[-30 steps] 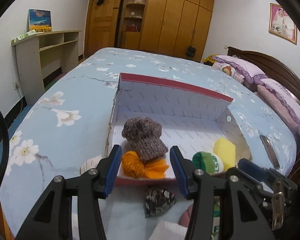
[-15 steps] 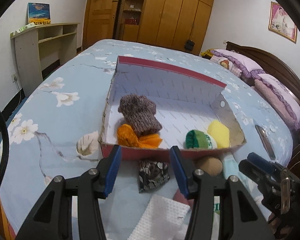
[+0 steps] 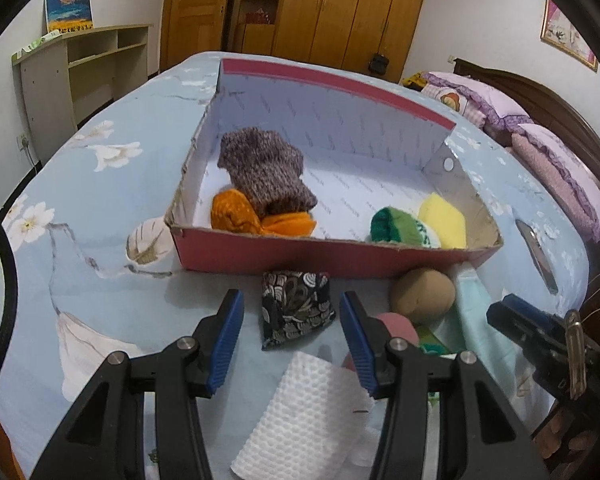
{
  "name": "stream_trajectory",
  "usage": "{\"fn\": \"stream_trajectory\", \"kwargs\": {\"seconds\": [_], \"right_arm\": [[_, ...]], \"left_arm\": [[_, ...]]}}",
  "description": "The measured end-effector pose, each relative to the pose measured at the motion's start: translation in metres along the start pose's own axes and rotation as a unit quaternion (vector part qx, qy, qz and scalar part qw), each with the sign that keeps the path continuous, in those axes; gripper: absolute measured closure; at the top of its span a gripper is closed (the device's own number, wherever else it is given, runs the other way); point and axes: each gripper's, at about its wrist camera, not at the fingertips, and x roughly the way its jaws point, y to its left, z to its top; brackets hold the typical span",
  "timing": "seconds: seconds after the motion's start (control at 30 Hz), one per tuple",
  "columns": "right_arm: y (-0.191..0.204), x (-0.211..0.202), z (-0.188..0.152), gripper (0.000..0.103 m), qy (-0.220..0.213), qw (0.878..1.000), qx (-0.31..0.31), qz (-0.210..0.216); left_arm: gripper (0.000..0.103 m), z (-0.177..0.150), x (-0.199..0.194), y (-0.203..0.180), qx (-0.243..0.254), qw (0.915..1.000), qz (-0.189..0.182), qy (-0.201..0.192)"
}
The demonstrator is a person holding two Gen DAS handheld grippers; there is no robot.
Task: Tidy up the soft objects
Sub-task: 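Grasp the patterned pouch with the left gripper while the right gripper grasps the blue mask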
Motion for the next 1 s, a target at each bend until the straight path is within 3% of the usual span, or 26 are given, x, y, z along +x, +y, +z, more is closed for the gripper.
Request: {"fn": "stream_trajectory", "kwargs": {"seconds": [0.17,0.27,0.67,0.8,0.9,1.0], "right_arm": [[-0.006,0.009,-0.004,0.057,0.021,0.999,0.02,0.025],[-0.006,0.013,-0.006,0.057,0.027,0.999,0.024,0.038],[-0.011,0.02,-0.012,0.057,0.04,0.998,0.03,0.039],[-0.015,0.011,-0.01,0.057,0.024,0.998,0.042,0.038],[-0.018,0.013,-0.01,0.049,0.024,0.998,0.044,0.025],[-0.018,0.017,-0.012,0.049,0.032,0.998,0.044,0.026]], "left_arm": [[0.051,-0.001,0.006,-0.001,-0.004,1.0,-0.004,0.001],[0.063,-0.001,0.01,-0.001,-0.006,0.9999,-0.012,0.003],[0.062,-0.002,0.025,-0.004,-0.011,0.9998,0.003,0.017],[0.065,-0.002,0.025,-0.005,-0.007,0.9999,0.0,0.013],[0.067,-0.002,0.024,-0.003,-0.011,0.9998,-0.007,0.011],[0.068,-0.002,0.021,-0.002,-0.011,0.9998,-0.012,0.009]]}}
